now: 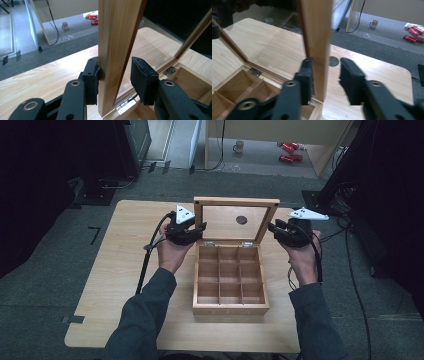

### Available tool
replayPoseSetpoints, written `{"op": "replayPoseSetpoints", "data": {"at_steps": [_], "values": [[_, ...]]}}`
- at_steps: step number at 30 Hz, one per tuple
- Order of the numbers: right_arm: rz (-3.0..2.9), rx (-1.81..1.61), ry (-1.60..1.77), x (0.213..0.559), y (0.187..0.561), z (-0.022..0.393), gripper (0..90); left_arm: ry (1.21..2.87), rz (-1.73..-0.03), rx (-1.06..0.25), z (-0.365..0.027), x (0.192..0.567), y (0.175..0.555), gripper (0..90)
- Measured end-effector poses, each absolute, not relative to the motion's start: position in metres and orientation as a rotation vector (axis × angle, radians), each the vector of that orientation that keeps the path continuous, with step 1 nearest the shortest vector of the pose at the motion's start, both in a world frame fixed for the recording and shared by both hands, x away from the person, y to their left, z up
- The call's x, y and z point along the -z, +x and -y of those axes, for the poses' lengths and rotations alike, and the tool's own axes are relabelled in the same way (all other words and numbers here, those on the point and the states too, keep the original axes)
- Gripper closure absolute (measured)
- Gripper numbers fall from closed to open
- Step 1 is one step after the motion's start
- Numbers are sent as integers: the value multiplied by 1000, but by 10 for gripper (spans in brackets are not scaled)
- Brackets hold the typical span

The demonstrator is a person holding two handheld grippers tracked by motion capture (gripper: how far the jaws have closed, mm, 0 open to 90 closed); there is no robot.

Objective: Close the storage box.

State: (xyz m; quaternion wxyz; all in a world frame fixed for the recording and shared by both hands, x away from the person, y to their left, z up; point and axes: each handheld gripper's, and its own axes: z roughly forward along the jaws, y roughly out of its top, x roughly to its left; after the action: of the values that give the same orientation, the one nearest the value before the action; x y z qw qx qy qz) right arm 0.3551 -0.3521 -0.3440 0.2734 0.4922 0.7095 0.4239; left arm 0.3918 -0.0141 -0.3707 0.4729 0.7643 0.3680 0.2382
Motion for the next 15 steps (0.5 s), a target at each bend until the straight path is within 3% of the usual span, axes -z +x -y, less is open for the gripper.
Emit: {"op": "replayPoseSetpoints", "data": {"at_steps": [2,15], "values": [[-1901,-1156,1321,342,351,356,729,1873,-893,-587,14,371,389,594],[-1896,-1147,1260,336,336,352,731,1827,-853,-553,0,370,374,594]]}}
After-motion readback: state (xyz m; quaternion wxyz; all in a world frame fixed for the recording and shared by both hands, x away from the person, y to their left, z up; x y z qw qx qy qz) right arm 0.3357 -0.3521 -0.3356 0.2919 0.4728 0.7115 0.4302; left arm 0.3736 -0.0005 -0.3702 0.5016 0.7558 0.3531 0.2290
